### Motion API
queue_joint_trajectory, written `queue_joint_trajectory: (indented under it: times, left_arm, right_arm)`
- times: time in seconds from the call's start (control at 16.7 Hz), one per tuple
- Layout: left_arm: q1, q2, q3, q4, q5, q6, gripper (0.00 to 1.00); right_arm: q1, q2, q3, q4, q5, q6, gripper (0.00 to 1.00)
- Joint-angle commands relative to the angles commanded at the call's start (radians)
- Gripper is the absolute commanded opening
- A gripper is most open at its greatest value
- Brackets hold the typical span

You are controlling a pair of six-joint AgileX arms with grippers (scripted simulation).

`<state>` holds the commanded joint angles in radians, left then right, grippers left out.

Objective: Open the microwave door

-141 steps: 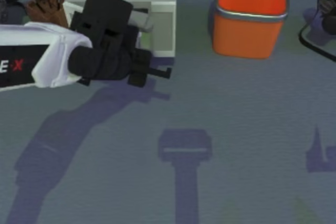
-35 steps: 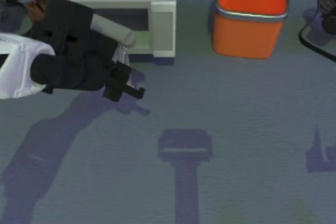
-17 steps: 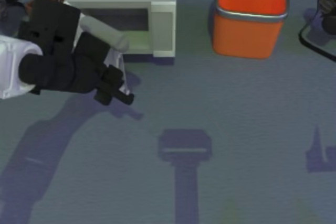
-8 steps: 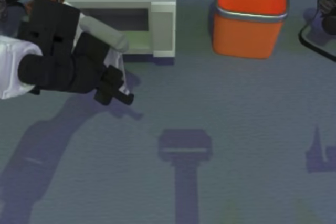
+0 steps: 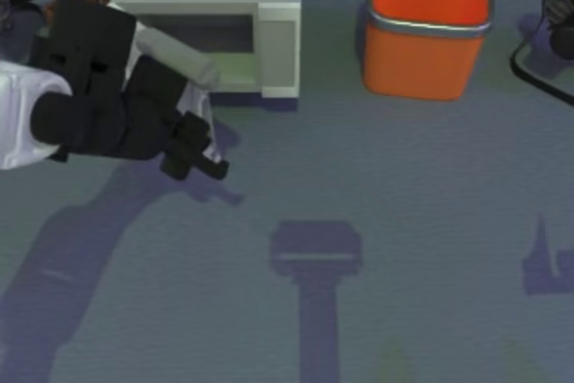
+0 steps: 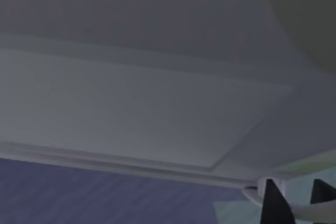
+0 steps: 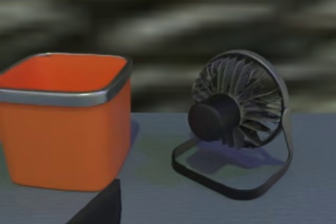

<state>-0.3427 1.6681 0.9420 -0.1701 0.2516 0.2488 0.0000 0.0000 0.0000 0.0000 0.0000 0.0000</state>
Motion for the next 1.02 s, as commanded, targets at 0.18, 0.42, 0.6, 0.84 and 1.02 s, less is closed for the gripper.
queue_joint_trajectory:
  times: [0.18,0.42,0.6,0.84,1.02]
  left_arm:
    - [0.017,-0.004,-0.006,-0.012,0.022,0.035,0.00]
    - [0.048,-0.018,-0.009,-0.026,0.064,0.099,0.00]
    - [0.056,-0.018,-0.014,-0.033,0.074,0.112,0.00]
    - [0.056,-0.018,-0.014,-0.033,0.074,0.112,0.00]
    - [0.056,-0.018,-0.014,-0.033,0.074,0.112,0.00]
  right_arm:
    - [0.000,0.000,0.000,0.000,0.000,0.000,1.00]
    - [0.000,0.000,0.000,0.000,0.000,0.000,1.00]
    - [0.000,0.000,0.000,0.000,0.000,0.000,1.00]
    - [0.000,0.000,0.000,0.000,0.000,0.000,1.00]
    - [0.000,0.000,0.000,0.000,0.000,0.000,1.00]
